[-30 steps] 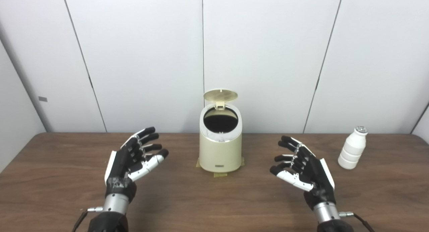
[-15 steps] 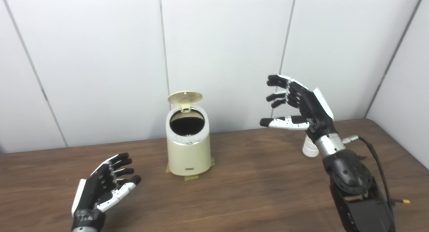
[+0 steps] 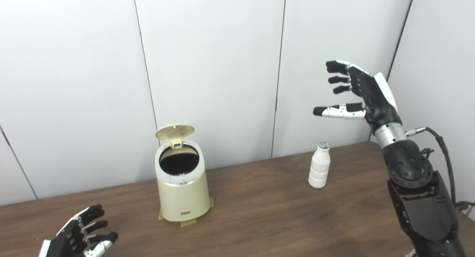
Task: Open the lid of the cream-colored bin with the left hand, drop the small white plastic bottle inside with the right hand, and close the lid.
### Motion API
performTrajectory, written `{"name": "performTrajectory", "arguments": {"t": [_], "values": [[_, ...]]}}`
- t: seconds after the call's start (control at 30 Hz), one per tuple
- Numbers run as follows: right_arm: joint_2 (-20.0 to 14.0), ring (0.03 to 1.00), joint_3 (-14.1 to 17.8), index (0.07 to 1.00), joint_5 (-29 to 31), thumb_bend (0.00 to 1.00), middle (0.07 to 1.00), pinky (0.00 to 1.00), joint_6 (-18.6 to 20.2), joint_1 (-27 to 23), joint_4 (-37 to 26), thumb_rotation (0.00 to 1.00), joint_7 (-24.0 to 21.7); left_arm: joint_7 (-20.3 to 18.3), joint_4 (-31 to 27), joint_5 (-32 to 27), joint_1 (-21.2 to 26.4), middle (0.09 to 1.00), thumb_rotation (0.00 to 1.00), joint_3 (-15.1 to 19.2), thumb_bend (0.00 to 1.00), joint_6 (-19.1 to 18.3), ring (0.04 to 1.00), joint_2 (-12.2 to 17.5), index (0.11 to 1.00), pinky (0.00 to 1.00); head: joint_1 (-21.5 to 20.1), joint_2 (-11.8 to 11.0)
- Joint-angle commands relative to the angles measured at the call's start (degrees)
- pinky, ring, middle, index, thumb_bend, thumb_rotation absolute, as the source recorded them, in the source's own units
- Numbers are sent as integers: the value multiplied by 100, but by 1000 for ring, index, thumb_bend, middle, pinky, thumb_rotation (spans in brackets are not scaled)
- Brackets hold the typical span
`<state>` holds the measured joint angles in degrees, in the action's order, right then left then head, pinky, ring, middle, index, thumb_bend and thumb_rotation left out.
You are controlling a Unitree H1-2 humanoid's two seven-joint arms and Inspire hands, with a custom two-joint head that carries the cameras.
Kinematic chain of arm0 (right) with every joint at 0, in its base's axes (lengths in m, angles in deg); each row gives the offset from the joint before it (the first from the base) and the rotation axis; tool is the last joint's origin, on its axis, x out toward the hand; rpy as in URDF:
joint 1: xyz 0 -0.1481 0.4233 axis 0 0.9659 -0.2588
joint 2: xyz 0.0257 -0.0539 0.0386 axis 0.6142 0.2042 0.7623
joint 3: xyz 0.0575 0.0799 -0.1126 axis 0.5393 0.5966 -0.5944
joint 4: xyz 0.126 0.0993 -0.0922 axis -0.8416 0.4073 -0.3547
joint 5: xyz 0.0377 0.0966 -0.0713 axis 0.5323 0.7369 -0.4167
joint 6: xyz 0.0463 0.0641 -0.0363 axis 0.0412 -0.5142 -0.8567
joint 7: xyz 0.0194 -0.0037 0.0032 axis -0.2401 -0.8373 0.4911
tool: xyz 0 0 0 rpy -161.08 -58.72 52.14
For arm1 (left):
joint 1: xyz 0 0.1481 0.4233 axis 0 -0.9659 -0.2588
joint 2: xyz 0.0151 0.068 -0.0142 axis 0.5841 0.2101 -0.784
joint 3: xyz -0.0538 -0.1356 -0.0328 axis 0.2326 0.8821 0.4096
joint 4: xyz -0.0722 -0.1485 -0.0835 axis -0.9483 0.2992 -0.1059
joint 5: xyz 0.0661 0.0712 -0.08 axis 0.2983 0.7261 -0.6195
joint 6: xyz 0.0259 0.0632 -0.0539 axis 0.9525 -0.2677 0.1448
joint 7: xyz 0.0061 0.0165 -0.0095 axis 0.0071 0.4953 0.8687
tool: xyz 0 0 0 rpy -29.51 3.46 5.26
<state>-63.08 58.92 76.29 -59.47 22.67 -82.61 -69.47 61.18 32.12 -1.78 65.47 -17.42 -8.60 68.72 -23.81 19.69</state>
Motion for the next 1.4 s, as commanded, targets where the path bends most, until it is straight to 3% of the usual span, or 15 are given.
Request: {"name": "performTrajectory", "arguments": {"t": [0.0, 0.13, 0.2, 0.4, 0.67, 0.8, 0.93, 1.23, 1.37], "values": [[-360, 784, 113, 801, 4, 844, 832, 652, 3, -142, 1, 249, -62, 13, -129, -41, 283, 792, 5, 39, 623, 132, 731, 72, 786, 593, -15, -6], [-538, 810, 103, 847, 96, 888, 873, 669, 227, 9, 178, 297, -246, -33, -73, -74, 302, 792, 0, 38, 621, 241, 723, 91, 784, 588, -54, -9], [-584, 848, 94, 886, 134, 902, 909, 729, 441, 142, 169, 322, -341, -29, -82, -50, 308, 781, 0, 33, 623, 248, 700, 95, 776, 562, -65, -1], [-570, 897, 50, 964, 334, 925, 970, 806, 546, 468, 295, 335, -564, -52, -161, -76, 290, 783, 0, 37, 621, 175, 699, 97, 780, 562, -86, 32], [-347, 911, 7, 984, 552, 918, 959, 855, 659, 785, 419, 299, -590, -70, -265, -81, 287, 786, 0, 37, 617, 49, 705, 110, 781, 569, -91, 92], [-179, 902, 71, 977, 805, 837, 973, 790, 740, 874, 502, 187, -587, -43, -364, 6, 277, 783, 0, 10, 604, -39, 701, 127, 777, 565, -95, 103], [-110, 898, 21, 979, 795, 759, 979, 789, 554, 932, 758, 133, -533, -38, -447, -5, 269, 780, 0, 6, 597, -133, 698, 125, 783, 561, -100, 122], [49, 881, -63, 934, 667, 750, 943, 815, 253, 877, 1310, 92, -328, -46, -614, -21, 240, 788, 0, 4, 572, -278, 710, 126, 781, 576, -123, 159], [82, 865, -94, 921, 611, 769, 923, 806, 162, 828, 1516, 125, -257, -62, -634, -30, 232, 790, 0, 6, 570, -280, 714, 140, 785, 583, -117, 183]]}}
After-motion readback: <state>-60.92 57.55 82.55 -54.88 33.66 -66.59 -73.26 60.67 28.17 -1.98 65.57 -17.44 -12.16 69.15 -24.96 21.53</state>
